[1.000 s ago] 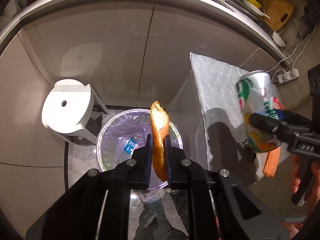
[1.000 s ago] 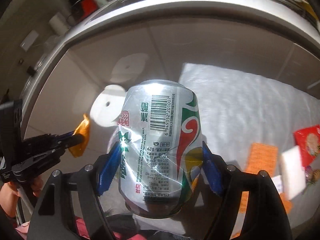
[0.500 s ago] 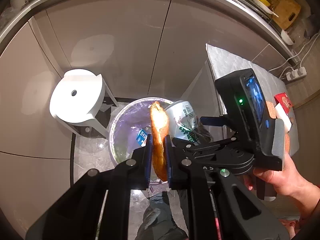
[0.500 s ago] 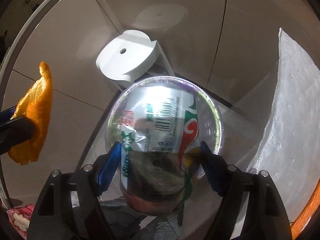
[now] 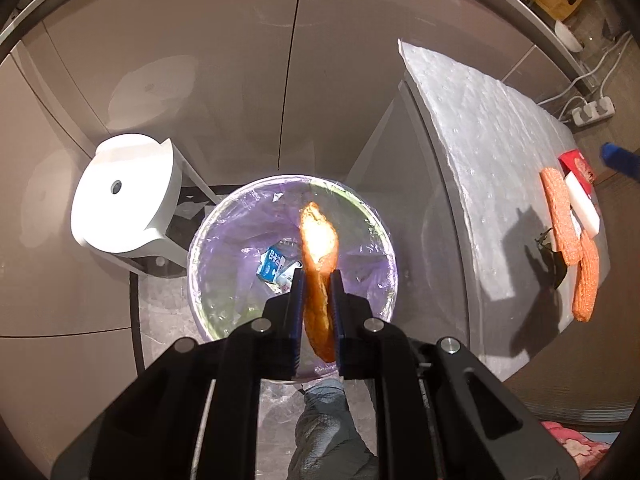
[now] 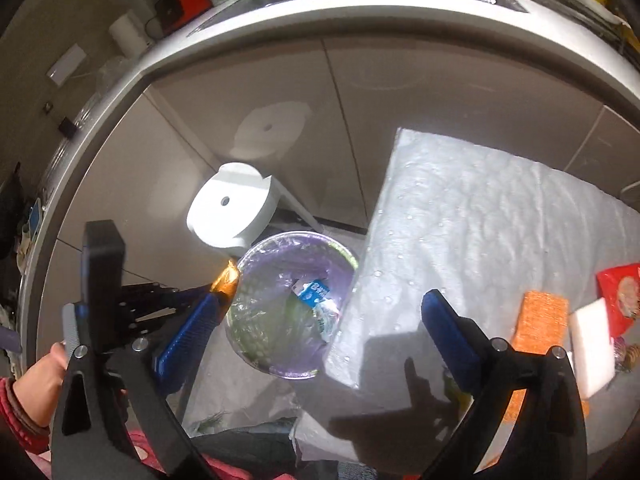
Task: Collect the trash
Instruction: 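Carry the bread crust to the bin with the left tool while the right tool carries the soda can, then move the left tool back over the table toward the orange foam net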
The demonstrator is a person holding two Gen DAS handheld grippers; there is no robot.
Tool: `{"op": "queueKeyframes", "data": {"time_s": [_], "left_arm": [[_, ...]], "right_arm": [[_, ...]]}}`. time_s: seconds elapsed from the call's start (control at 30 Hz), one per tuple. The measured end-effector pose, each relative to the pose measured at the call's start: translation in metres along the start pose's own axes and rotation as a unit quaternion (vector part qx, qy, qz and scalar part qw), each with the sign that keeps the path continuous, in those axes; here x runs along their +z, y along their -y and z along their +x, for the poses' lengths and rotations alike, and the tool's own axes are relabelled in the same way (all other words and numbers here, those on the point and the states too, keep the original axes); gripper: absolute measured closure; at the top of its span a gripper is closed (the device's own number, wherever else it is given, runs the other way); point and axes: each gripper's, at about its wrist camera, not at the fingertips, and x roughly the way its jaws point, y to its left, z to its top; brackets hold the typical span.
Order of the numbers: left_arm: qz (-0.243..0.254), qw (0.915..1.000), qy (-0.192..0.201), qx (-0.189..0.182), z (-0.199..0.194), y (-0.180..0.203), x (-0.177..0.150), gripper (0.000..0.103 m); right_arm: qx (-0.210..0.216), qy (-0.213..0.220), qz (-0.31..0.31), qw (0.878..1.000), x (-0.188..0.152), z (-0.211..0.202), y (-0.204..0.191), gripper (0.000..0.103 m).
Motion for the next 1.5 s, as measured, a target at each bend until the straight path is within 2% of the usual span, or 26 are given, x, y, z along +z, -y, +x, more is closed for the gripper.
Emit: {"op": "queueKeyframes", "data": {"time_s": [0.13,0.23,0.3,0.33,0.37,0.43,0.57,0.7,0.8,0.9,0.97,1.03,1.1,1.17,1.27,1.37,1.5], "left_arm": [[0.022,0.9996,-0.013,0.007,0.030,0.006,0.001,0.089],[0.028,0.9991,-0.026,0.018,0.053,0.007,0.003,0.084],[0.033,0.9984,-0.042,0.018,0.068,0.008,0.003,0.067],[0.036,0.9979,-0.051,0.020,0.075,0.009,0.003,0.046],[0.040,0.9973,-0.054,0.028,0.080,0.010,0.002,0.031],[0.058,0.9962,-0.048,0.045,0.086,0.015,-0.001,0.025],[0.074,0.9945,-0.054,0.050,0.090,0.020,0.000,0.020],[0.073,0.9952,-0.047,0.044,0.074,0.025,0.006,0.018],[0.076,0.9961,-0.017,0.040,0.040,0.034,0.015,0.018],[0.091,0.9945,0.033,0.038,-0.010,0.056,0.025,0.014],[0.103,0.9921,0.070,0.018,-0.043,0.077,0.032,0.008],[0.113,0.9881,0.103,-0.018,-0.070,0.103,0.037,0.008],[0.123,0.9844,0.114,-0.054,-0.084,0.133,0.041,0.008],[0.135,0.9814,0.109,-0.083,-0.084,0.165,0.042,0.008],[0.162,0.9788,0.079,-0.097,-0.062,0.219,0.046,0.008],[0.180,0.9774,0.050,-0.098,-0.030,0.261,0.051,0.008],[0.187,0.9790,0.014,-0.080,0.008,0.304,0.057,0.008]], "right_arm": [[-0.035,0.017,0.025,0.999,-0.010,-0.029,0.020,0.002],[-0.058,0.021,0.042,0.997,-0.023,-0.046,0.033,0.002],[-0.072,0.021,0.050,0.996,-0.028,-0.053,0.040,0.002],[-0.079,0.021,0.054,0.995,-0.032,-0.056,0.044,0.002],[-0.085,0.020,0.059,0.994,-0.034,-0.059,0.049,0.002],[-0.094,0.020,0.069,0.993,-0.041,-0.066,0.058,0.002],[-0.108,0.027,0.091,0.990,-0.052,-0.078,0.074,0.002],[-0.117,0.039,0.113,0.986,-0.061,-0.090,0.091,0.002],[-0.137,0.049,0.121,0.982,-0.070,-0.102,0.106,0.002],[-0.149,0.050,0.140,0.978,-0.083,-0.110,0.130,0.002],[-0.156,0.045,0.153,0.975,-0.094,-0.110,0.146,0.002],[-0.161,0.036,0.164,0.973,-0.106,-0.106,0.161,0.002],[-0.162,0.026,0.175,0.971,-0.118,-0.101,0.176,0.002],[-0.164,0.021,0.184,0.969,-0.129,-0.098,0.189,0.002],[-0.174,0.022,0.193,0.965,-0.140,-0.100,0.208,0.002],[-0.175,0.031,0.199,0.964,-0.147,-0.109,0.225,0.002],[-0.184,0.037,0.194,0.963,-0.150,-0.120,0.248,0.002]]}}
